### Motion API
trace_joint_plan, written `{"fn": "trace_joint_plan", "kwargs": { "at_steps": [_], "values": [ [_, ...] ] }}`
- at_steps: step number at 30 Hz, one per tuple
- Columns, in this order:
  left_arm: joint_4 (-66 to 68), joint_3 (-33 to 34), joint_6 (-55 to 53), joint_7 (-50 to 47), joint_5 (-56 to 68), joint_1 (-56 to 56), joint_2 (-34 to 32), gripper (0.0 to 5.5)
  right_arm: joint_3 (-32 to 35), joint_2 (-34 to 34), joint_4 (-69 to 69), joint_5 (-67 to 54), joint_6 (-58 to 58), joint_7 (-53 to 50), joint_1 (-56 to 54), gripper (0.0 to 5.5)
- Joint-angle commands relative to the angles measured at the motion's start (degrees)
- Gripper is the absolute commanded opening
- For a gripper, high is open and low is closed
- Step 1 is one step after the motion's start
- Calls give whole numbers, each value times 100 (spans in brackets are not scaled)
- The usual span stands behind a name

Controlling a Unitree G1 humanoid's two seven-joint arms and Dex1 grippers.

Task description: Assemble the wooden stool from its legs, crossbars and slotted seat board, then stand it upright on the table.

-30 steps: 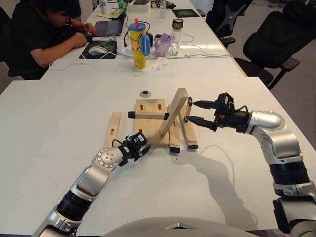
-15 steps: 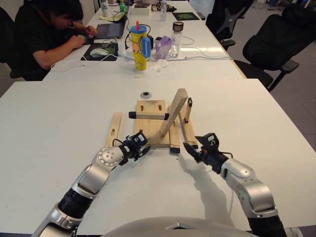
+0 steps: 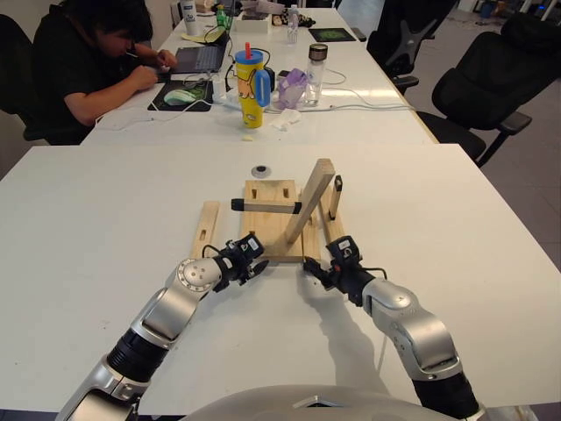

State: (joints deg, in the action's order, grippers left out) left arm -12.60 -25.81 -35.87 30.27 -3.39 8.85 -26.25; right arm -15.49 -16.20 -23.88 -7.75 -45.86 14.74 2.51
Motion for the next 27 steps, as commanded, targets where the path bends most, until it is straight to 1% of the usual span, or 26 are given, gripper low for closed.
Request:
{"fn": "trace_joint_plan", "kwargs": {
  "at_steps": [1, 3, 7, 11, 16, 18, 27],
  "values": [
    [608, -267, -573, 252, -9, -364, -101, 273, -464, -224, 195, 385, -294, -9, -265, 316],
    [606, -267, -577, 262, -10, -359, -97, 273, -503, -213, 248, 481, -436, -52, -309, 316],
    [556, -259, -605, 248, 4, -393, -72, 273, -210, -218, 221, 543, -723, -168, -342, 316],
    [578, -257, -608, 220, 7, -397, -24, 273, -74, -283, 125, 605, -875, -169, -505, 316],
    [649, -279, -580, 249, 0, -316, 17, 273, 373, 183, 181, 339, -1162, -277, -777, 316],
    [672, -281, -572, 262, 0, -290, 25, 273, 442, 309, 301, 370, -1215, -364, -923, 316],
    [828, -322, -493, 346, -33, -150, 76, 273, 371, 847, 1691, 659, -1014, -816, -1615, 316]
  ]
}}
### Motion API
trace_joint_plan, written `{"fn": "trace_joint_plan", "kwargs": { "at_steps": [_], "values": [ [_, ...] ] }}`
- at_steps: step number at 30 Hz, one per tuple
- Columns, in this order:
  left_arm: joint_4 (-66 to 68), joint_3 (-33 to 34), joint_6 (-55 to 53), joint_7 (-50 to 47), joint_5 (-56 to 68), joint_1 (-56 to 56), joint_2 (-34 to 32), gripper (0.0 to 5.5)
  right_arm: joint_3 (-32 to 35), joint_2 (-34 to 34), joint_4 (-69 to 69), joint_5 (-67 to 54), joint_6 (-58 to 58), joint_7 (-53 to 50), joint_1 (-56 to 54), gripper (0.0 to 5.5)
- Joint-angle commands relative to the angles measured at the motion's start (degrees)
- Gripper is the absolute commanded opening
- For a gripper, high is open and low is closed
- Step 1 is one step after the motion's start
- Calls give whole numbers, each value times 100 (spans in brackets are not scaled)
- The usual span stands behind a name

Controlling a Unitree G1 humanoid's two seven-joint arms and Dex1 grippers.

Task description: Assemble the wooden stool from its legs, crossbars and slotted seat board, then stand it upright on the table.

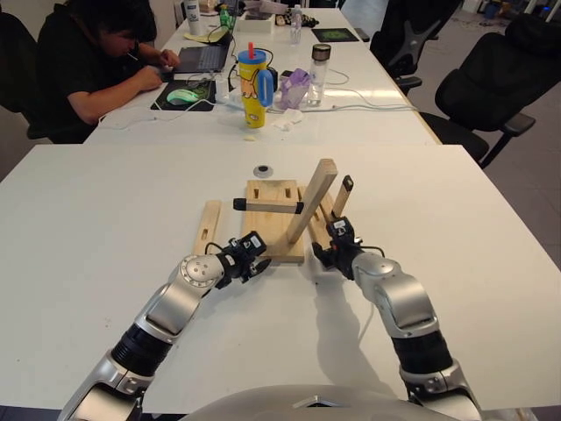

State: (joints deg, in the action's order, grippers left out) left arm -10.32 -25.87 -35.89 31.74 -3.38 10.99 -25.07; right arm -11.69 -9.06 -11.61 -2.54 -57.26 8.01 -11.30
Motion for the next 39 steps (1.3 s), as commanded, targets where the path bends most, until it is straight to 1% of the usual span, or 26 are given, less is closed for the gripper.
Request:
{"fn": "trace_joint_plan", "kwargs": {
  "at_steps": [1, 5, 7, 10, 16, 19, 22, 26, 29, 33, 35, 37, 39],
  "values": [
    [613, -327, -483, 204, -40, -355, -36, 273, -14, 157, 611, 164, 174, -177, -261, 316],
    [415, -324, -596, 100, -38, -491, 2, 273, 9, 178, 878, 204, 345, -136, -309, 259],
    [264, -245, -667, -72, -30, -739, 34, 273, -157, 135, 1053, 231, 520, 43, -460, 229],
    [256, -263, -654, -154, -52, -826, 61, 273, -159, 166, 1024, 176, 761, 140, -464, 209],
    [194, -91, -342, -288, -104, -834, 20, 273, 281, 397, 460, -55, 1749, 97, -473, 207],
    [218, 2, -111, -178, -28, -718, 25, 273, 640, 570, 95, -261, 2260, 28, -478, 207],
    [345, 2, 103, -3, -32, -486, -34, 273, 848, 663, -231, -381, 2552, -39, -494, 206],
    [232, 179, 213, 150, 68, -374, -94, 273, 1029, 690, -618, -573, 2537, -17, -555, 206],
    [12, 342, 239, 239, 131, -378, -185, 273, 1236, 629, -893, -821, 2423, 40, -799, 206],
    [-522, 538, 314, 492, 283, -393, -401, 273, 1597, 391, -963, -1121, 2575, 238, -1250, 206],
    [-857, 642, 356, 655, 344, -428, -603, 273, 1928, 367, -893, -1505, 2508, 330, -1465, 206],
    [-1308, 941, 247, 980, 758, -498, -770, 273, 2292, 274, -868, -2013, 2365, 487, -1646, 206],
    [-1668, 1404, -51, 1321, 1421, -576, -846, 273, 2618, 173, -928, -2632, 2214, 669, -1804, 206]
  ]
}}
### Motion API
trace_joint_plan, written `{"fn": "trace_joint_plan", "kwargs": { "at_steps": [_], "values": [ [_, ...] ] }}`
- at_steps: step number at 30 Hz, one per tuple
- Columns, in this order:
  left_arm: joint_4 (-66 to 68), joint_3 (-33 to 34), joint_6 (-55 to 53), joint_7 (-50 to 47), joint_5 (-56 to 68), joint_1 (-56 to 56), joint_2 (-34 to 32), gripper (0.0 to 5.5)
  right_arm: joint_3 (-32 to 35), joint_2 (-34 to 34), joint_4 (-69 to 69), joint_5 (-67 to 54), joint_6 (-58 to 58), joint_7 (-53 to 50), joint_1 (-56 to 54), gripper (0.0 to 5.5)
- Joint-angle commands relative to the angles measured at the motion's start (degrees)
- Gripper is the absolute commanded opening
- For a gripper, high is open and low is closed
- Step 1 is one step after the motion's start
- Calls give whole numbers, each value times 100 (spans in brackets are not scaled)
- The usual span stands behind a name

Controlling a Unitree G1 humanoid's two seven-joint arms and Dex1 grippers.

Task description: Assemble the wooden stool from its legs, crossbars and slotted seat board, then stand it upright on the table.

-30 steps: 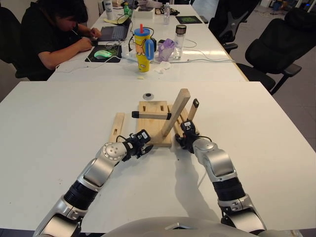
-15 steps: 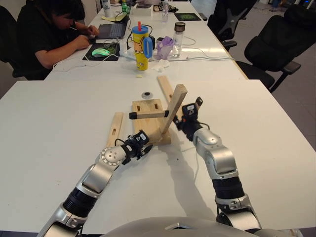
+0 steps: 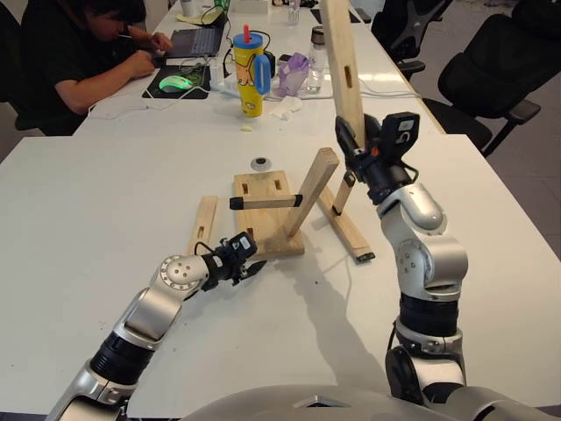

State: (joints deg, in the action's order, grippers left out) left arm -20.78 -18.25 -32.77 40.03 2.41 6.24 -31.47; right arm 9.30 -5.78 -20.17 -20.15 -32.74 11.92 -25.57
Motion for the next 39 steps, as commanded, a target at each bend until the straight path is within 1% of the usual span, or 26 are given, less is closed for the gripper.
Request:
{"fn": "trace_joint_plan", "kwargs": {
  "at_steps": [1, 4, 6, 10, 13, 17, 21, 22, 31, 38, 39],
  "values": [
    [-818, 1018, -602, 691, 1412, -171, -198, 273, 728, -212, -128, -1381, -389, 432, -472, 206],
    [-1278, 2272, -1614, 1422, 3632, -395, -359, 273, 1299, -631, -359, -3665, -1320, 1056, -554, 206],
    [-1209, 2852, -1936, 1493, 4582, -261, -369, 273, 1385, -937, -466, -4847, -1818, 1295, -416, 206],
    [-721, 3619, -2240, 959, 6167, 518, -297, 273, 1205, -1418, -592, -6091, -2429, 1534, -1, 206],
    [-277, 3910, -2412, 424, 7170, 1033, -352, 273, 1102, -1780, -529, -6860, -2725, 1653, 302, 206],
    [155, 4081, -2536, -250, 8332, 1402, -447, 327, 899, -2236, -541, -7118, -2964, 1981, 751, 206],
    [298, 3912, -2644, -665, 8789, 1540, -548, 396, 653, -2440, -522, -7086, -2972, 2280, 1069, 206],
    [319, 3865, -2658, -727, 8888, 1577, -559, 405, 598, -2484, -526, -7065, -2967, 2380, 1130, 206],
    [340, 3611, -2646, -975, 9533, 1841, -672, 409, 162, -2815, -529, -6592, -2912, 3010, 1375, 206],
    [349, 3429, -2681, -914, 9547, 1908, -777, 409, 46, -2913, -523, -6484, -2855, 3259, 1421, 206],
    [352, 3410, -2706, -895, 9546, 1892, -807, 392, 43, -2924, -511, -6477, -2847, 3265, 1420, 206]
  ]
}}
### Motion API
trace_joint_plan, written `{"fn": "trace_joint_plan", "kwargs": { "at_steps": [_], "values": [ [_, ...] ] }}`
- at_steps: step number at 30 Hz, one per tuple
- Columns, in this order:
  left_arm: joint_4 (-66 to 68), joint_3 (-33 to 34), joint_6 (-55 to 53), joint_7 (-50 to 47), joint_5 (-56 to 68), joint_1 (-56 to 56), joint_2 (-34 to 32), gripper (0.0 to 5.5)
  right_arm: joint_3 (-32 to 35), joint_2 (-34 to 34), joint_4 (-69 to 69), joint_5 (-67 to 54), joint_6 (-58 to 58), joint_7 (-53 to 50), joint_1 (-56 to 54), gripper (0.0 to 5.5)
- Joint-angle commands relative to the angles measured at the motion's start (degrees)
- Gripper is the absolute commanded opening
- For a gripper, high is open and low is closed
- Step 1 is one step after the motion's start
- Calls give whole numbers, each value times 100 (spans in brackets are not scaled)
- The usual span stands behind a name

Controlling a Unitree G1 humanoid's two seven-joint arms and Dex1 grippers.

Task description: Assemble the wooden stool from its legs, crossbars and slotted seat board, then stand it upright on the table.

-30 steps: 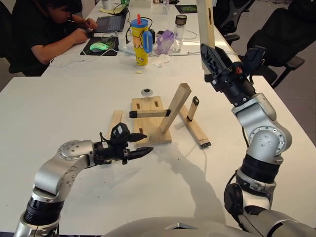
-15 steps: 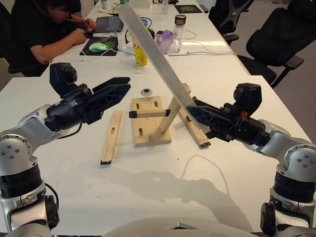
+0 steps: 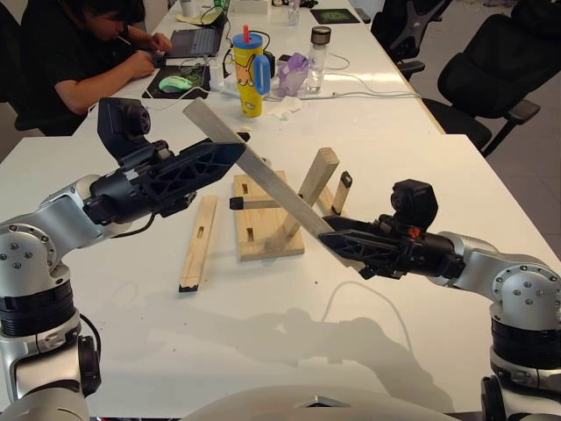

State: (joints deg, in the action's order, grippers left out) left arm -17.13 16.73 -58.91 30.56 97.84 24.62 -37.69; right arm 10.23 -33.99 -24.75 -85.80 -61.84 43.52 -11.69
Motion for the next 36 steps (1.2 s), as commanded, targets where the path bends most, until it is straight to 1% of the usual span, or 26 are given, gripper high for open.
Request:
{"fn": "trace_joint_plan", "kwargs": {
  "at_steps": [1, 3, 12, 17, 18, 21, 22, 26, 28, 30, 32, 34, 36],
  "values": [
    [-17, -102, -113, 80, -1, 35, -215, 386, -56, -114, -42, 108, 77, 112, 28, 206],
    [-16, -116, -129, 124, -20, 3, -266, 344, -68, -127, -35, 129, 105, 120, 22, 206],
    [3, -159, -270, 322, -88, -70, -508, 211, -127, -234, -170, 275, 124, 281, 157, 206],
    [-5, -172, -373, 608, -572, -461, -710, 209, -88, -226, 68, 503, 261, 154, 84, 206],
    [-23, -145, -382, 679, -683, -606, -765, 209, -66, -227, 154, 502, 245, 114, 82, 243],
    [-53, 31, -365, 923, -1021, -1124, -924, 208, -53, -305, 301, 548, 197, 136, 185, 281],
    [-49, 87, -361, 983, -1093, -1232, -957, 208, -77, -329, 306, 654, 225, 144, 228, 303],
    [198, 389, -301, 1367, -1577, -1513, -1289, 208, -663, -345, 296, 1859, 601, 133, 489, 368],
    [386, 379, -151, 1689, -2115, -1550, -1555, 208, -1116, -145, 315, 2587, 933, -30, 572, 370],
    [545, 351, -16, 1983, -2549, -1560, -1745, 208, -1459, 90, 357, 3059, 1143, -200, 604, 370],
    [777, 305, 189, 2281, -2999, -1434, -1954, 208, -1818, 538, 509, 3581, 1437, -556, 621, 370],
    [1013, 201, 405, 2509, -3398, -1200, -2070, 208, -2028, 932, 675, 3952, 1653, -865, 642, 370],
    [1202, 65, 669, 2646, -3808, -950, -2093, 208, -2268, 1083, 836, 4437, 1893, -1035, 662, 370]
  ]
}}
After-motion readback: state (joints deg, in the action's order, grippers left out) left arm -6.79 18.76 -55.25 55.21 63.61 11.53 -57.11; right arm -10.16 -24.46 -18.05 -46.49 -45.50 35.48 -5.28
